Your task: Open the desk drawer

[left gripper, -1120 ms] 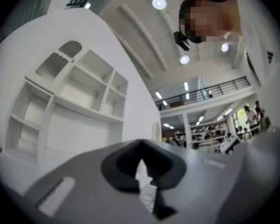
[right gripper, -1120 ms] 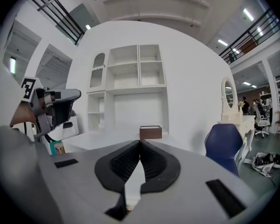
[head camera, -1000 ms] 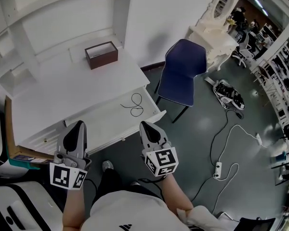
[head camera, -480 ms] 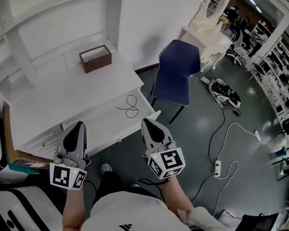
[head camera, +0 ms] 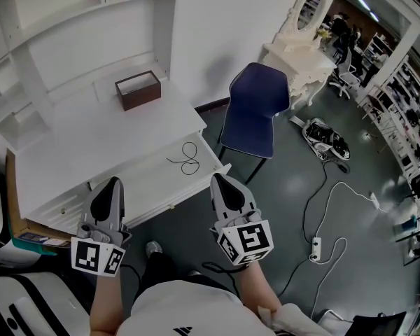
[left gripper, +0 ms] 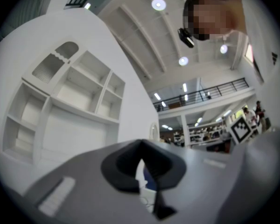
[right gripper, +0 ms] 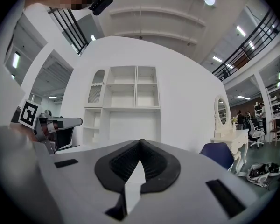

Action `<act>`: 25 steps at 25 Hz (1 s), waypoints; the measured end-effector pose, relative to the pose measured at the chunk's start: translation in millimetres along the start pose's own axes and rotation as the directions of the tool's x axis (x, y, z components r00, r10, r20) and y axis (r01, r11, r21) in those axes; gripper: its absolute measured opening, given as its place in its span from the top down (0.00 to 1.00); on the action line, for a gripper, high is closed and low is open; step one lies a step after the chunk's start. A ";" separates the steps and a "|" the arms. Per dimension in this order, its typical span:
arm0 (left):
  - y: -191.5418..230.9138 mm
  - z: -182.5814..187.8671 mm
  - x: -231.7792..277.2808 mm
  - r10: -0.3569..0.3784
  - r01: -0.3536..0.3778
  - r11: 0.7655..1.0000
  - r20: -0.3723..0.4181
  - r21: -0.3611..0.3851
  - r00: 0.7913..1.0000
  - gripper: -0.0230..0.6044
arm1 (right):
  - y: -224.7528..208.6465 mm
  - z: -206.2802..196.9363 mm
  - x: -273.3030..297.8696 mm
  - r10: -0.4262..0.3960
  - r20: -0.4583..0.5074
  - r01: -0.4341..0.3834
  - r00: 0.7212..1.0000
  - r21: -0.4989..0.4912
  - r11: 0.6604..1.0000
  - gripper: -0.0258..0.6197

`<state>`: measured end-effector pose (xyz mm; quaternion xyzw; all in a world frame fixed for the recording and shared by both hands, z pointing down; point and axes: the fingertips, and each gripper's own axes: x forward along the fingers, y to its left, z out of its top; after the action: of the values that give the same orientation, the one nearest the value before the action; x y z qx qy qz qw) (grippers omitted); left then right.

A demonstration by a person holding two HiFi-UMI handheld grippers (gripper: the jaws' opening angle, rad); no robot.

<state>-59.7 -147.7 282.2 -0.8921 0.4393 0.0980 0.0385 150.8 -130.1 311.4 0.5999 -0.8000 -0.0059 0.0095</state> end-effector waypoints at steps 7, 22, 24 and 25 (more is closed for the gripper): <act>-4.4 5.5 -1.2 0.000 0.000 1.000 0.016 0.001 1.000 0.96 | -4.7 6.1 -6.7 -0.019 0.013 0.019 1.000 -0.003 1.000 0.96; -10.2 7.1 1.6 -0.002 0.002 1.000 0.021 -0.002 1.000 0.96 | -6.5 13.6 -9.6 -0.019 0.036 0.019 0.999 -0.018 1.000 0.96; -9.7 8.2 2.7 0.001 -0.001 1.000 0.021 0.001 1.000 0.96 | -7.3 14.6 -8.1 -0.016 0.038 0.017 0.999 -0.019 1.000 0.96; -9.9 8.7 3.2 0.002 -0.002 1.000 0.022 0.002 1.000 0.96 | -7.9 15.2 -7.6 -0.015 0.040 0.016 0.999 -0.020 1.000 0.96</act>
<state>-51.2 -142.8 272.8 -0.8905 0.4399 0.1074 0.0441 160.2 -125.1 296.0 0.6057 -0.7952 -0.0260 -0.0002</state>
